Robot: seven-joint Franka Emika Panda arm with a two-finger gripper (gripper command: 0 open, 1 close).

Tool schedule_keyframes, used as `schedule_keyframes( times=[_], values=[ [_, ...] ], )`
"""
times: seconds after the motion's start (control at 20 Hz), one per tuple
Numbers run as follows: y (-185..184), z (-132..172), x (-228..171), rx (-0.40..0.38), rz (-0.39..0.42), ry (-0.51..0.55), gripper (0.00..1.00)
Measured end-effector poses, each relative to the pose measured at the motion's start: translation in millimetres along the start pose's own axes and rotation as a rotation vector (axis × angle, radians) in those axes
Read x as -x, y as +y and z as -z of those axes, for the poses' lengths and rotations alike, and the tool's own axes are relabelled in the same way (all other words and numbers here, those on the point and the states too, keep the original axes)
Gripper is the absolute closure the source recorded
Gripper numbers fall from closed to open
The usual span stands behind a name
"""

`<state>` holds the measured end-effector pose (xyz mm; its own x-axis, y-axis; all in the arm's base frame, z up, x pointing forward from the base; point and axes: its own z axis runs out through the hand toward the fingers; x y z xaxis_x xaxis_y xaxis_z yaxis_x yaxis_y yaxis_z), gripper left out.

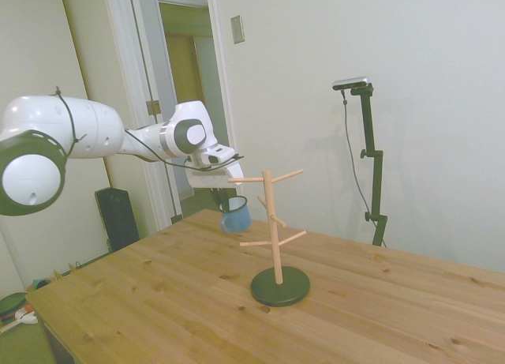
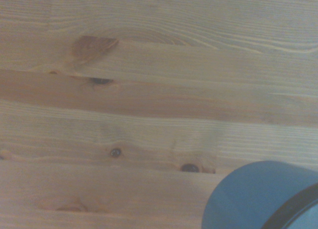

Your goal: Hang the mug

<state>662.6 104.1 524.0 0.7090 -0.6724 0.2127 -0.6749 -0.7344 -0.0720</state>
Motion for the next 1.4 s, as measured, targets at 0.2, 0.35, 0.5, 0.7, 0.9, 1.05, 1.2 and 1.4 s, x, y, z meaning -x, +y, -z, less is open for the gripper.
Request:
schedule_keyframes(
  times=[0.2, 0.35, 0.5, 0.7, 0.9, 1.05, 1.2, 1.4],
  values=[
    [26, 27, 6, -0.009, -0.009, 0.02, 1.0],
    [51, 36, -14, -0.008, -0.046, 0.031, 1.0],
    [68, 37, -36, -0.005, -0.056, 0.035, 1.0],
    [57, 37, -46, 0.002, -0.043, 0.028, 1.0],
    [40, 40, -54, 0.008, -0.037, 0.023, 1.0],
    [35, 51, -63, 0.013, -0.047, 0.022, 1.0],
    [39, 53, -78, 0.012, -0.08, 0.007, 1.0],
    [50, 35, -101, 0.001, -0.131, -0.026, 1.0]
  ],
)
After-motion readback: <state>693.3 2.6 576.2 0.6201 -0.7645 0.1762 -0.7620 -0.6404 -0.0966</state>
